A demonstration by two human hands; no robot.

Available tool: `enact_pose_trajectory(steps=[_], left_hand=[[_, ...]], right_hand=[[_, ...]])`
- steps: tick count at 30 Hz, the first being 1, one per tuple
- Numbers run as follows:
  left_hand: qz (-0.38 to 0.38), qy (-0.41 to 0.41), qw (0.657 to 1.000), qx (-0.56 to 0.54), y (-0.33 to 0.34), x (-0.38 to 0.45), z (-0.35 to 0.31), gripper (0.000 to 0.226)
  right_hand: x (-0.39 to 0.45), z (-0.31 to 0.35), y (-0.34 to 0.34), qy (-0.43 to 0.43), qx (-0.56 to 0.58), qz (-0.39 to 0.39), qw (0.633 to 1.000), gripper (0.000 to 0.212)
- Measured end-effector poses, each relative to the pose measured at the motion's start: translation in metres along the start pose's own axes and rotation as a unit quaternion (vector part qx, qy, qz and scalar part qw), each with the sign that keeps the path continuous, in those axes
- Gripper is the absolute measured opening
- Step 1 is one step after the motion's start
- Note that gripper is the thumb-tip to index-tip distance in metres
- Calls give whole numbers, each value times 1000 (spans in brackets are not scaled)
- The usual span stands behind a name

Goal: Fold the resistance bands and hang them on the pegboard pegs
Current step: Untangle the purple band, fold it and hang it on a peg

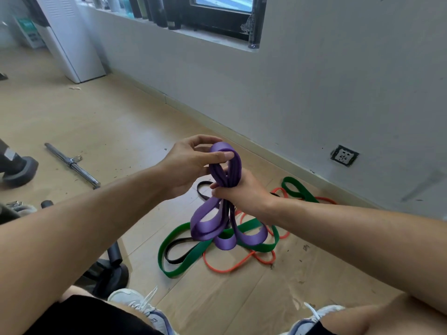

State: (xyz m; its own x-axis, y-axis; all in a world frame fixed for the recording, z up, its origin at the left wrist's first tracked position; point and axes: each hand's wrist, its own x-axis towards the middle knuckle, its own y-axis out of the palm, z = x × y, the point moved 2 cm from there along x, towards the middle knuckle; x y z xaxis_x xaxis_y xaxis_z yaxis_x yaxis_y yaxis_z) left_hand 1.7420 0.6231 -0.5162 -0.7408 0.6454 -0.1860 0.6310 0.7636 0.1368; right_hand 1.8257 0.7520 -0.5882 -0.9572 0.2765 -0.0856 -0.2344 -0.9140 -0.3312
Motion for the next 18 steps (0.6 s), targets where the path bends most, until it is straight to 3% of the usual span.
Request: enact_pose_trajectory(steps=[6, 9, 18], left_hand=[[55, -3, 973, 222, -11, -3, 6, 45], [45, -5, 974, 222, -7, -8, 8, 34], [8, 62, 979, 194, -2, -15, -11, 36]], right_hand=[[-3, -2, -18, 10, -68, 37, 997, 12], [-8, 1, -23, 18, -93, 67, 993, 19], [-19, 26, -53, 38, -72, 113, 990, 32]])
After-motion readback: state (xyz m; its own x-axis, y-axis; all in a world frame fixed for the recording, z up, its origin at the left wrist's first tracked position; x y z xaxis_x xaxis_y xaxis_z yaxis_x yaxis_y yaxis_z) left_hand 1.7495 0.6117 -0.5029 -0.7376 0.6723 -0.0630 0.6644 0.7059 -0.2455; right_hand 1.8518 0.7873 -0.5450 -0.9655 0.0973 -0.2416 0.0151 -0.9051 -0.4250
